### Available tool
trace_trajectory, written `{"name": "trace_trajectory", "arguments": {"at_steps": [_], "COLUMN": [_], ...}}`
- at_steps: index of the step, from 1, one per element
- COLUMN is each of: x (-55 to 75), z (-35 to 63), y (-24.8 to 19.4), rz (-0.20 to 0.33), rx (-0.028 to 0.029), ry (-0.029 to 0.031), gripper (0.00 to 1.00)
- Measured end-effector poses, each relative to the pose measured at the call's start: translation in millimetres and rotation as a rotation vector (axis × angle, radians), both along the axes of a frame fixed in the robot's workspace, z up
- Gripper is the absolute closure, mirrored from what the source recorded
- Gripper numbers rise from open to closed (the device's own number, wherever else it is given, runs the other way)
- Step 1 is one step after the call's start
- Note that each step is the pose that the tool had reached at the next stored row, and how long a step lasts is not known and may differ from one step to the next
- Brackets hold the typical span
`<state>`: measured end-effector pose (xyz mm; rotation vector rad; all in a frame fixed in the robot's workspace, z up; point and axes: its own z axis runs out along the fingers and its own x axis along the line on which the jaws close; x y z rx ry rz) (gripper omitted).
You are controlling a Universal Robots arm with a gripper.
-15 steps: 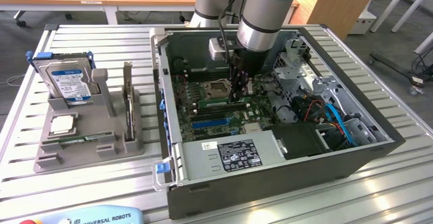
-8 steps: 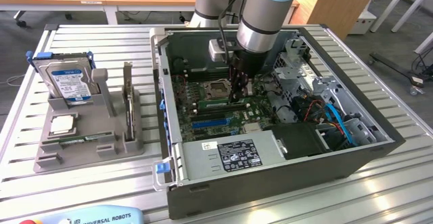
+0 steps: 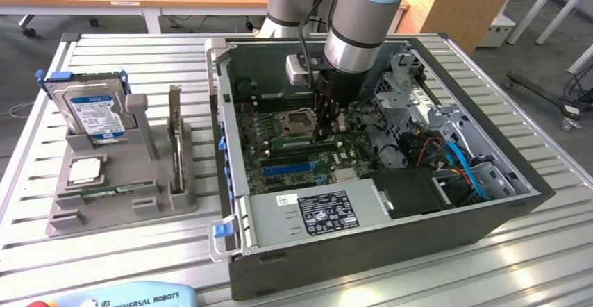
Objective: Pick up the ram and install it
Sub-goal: 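Insert the ram into the slot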
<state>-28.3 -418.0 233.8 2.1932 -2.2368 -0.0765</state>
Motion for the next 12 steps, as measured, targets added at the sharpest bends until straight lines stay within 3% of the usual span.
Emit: {"name": "trace_trajectory", "arguments": {"at_steps": [12], "x": [0.0], "z": [-0.5], "y": [0.0], "rz": [0.013], "rx": [0.0001], "ry": [0.0], "gripper": [0.88]}}
